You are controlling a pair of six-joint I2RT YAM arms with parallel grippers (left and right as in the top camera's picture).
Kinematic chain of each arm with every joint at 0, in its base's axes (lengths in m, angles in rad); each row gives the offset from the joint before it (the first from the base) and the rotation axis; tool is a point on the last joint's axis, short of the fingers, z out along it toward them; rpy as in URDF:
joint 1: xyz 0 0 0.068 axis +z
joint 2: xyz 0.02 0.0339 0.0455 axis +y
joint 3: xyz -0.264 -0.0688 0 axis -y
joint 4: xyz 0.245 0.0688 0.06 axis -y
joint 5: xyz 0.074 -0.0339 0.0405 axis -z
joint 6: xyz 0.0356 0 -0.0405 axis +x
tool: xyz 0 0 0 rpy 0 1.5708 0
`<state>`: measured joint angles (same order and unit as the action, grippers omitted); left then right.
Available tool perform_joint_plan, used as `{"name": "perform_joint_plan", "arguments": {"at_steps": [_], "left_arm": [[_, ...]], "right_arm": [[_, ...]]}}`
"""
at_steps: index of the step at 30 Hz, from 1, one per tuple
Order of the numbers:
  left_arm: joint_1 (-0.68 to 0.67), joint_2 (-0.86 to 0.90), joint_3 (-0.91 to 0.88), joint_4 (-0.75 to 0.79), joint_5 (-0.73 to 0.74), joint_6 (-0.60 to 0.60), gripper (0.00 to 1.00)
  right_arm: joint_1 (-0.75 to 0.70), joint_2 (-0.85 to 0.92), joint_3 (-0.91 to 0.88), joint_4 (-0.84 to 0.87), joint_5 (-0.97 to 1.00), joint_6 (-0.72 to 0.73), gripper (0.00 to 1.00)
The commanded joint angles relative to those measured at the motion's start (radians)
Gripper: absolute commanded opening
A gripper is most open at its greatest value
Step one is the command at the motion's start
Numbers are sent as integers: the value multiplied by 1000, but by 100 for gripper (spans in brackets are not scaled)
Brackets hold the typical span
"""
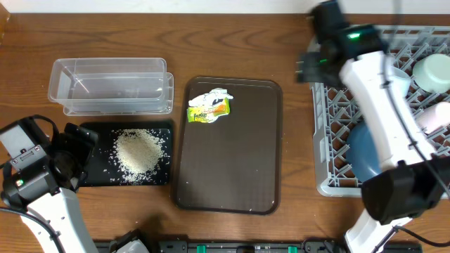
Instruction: Sort waste into correct bins and load items into the dishwasher rack
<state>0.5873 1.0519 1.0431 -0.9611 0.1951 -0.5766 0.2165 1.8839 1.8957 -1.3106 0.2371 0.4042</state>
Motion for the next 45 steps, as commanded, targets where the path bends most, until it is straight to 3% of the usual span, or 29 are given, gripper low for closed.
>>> {"name": "perform_joint_plan", "arguments": {"at_steps": [1,11,19,21,27,31,34,38,42,45], "left_arm": [[3,0,19,2,-13,-2,96],[3,0,19,2,-13,-2,96],[3,0,19,3,-13,-8,95],[3,0,19,20,-6,-70,95],[3,-1,19,-47,379,-169,95],[-41,-1,19,-10,700,-93,95],[-129,-5,20,71,793,-41,95],[-338,-5,41,153,682,-42,95],[-614,55,132,133,360,-42,95],[-779,180,257,29,150,-30,94]], "right_arm": [[-119,8,-4,-36,37,37,99],[-346,8,-5,-35,16,37,99],[-386,8,-5,-35,16,37,99],[-386,8,-5,-36,16,37,99],[-385,8,-5,-35,16,37,99],[-386,8,-5,-35,16,37,99],[-386,8,-5,-36,16,37,99],[-385,8,-5,-36,16,37,99],[-386,8,-5,-35,16,37,99],[-386,8,-5,-35,16,37,99]]}}
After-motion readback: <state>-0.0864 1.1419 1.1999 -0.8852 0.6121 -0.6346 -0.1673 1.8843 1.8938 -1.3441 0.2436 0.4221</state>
